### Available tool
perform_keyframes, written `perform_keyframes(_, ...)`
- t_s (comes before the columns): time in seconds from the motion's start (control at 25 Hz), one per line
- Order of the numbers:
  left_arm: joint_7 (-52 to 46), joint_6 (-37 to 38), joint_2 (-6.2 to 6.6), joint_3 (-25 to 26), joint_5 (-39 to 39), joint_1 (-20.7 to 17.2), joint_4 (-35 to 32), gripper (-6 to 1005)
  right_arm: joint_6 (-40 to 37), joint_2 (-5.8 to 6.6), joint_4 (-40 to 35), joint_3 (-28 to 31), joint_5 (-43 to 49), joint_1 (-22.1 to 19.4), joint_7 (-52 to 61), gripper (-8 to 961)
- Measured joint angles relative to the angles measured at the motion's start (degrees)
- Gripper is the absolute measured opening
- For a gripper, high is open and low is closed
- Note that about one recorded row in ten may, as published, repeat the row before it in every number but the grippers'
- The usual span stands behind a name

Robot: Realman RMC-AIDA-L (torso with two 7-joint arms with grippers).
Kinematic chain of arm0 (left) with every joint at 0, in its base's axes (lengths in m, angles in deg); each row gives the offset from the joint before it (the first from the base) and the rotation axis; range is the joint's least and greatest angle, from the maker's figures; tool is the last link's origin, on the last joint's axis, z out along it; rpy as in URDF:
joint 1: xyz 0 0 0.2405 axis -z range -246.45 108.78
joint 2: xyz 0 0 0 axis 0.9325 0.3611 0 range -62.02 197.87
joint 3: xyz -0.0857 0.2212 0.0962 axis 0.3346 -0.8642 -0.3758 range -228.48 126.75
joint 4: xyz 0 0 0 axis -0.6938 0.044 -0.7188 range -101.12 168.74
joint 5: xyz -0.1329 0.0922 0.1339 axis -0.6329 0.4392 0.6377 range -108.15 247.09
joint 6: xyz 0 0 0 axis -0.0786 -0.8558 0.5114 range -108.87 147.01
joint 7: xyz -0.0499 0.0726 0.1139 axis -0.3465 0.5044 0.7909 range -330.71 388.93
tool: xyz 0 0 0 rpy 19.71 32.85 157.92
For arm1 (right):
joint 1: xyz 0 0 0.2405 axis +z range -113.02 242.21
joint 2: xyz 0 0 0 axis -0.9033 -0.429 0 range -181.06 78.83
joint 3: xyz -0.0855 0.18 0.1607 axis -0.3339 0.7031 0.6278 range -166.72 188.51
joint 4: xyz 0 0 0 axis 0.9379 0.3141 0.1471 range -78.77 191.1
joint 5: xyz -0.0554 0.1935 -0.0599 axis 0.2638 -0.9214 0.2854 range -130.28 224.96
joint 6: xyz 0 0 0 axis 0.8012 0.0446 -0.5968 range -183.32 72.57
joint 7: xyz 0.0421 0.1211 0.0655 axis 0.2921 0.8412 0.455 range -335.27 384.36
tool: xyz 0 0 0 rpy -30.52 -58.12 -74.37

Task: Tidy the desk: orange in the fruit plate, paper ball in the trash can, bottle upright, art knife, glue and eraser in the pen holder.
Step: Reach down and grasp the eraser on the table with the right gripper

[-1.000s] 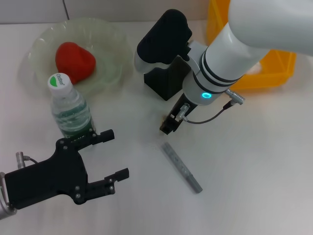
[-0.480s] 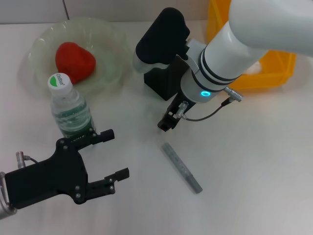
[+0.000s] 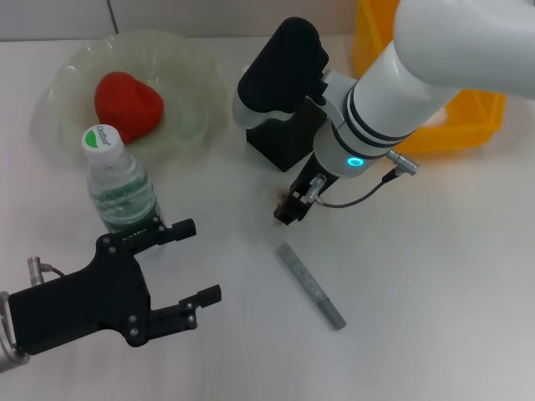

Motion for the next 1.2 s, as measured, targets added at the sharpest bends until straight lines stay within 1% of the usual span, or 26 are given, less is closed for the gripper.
perform_keyframes(0.28, 0.0, 0.0, 0.00, 0.0, -0.1, 0.1, 0.0, 785, 0.6, 0.00, 0.3, 0.0, 0.0, -0.1, -0.3, 470)
perform_keyframes(0.48, 0.0, 0.0, 0.00, 0.0, -0.1, 0.1, 0.0, 785, 0.8, 0.00, 0.5, 0.0, -0.1, -0.1, -0.7, 408)
perform_keyframes(0.72, 0.0, 0.0, 0.00, 0.0, -0.1, 0.1, 0.0, 785, 0.8, 0.00, 0.9, 0.5, -1.0, -0.2, -0.2, 269)
perform_keyframes(0.8, 0.0, 0.0, 0.00, 0.0, -0.1, 0.1, 0.0, 785, -0.2, -0.01, 0.9, 1.3, -2.6, -0.3, 0.9, 246)
perform_keyframes(0.96, 0.0, 0.1, 0.00, 0.0, -0.1, 0.1, 0.0, 785, -2.2, -0.01, -0.6, 3.6, -3.5, -0.9, 4.5, 309)
perform_keyframes(1.2, 0.0, 0.1, 0.00, 0.0, -0.1, 0.1, 0.0, 785, -1.6, 0.02, -0.1, 3.9, -3.1, -0.8, 7.2, 404)
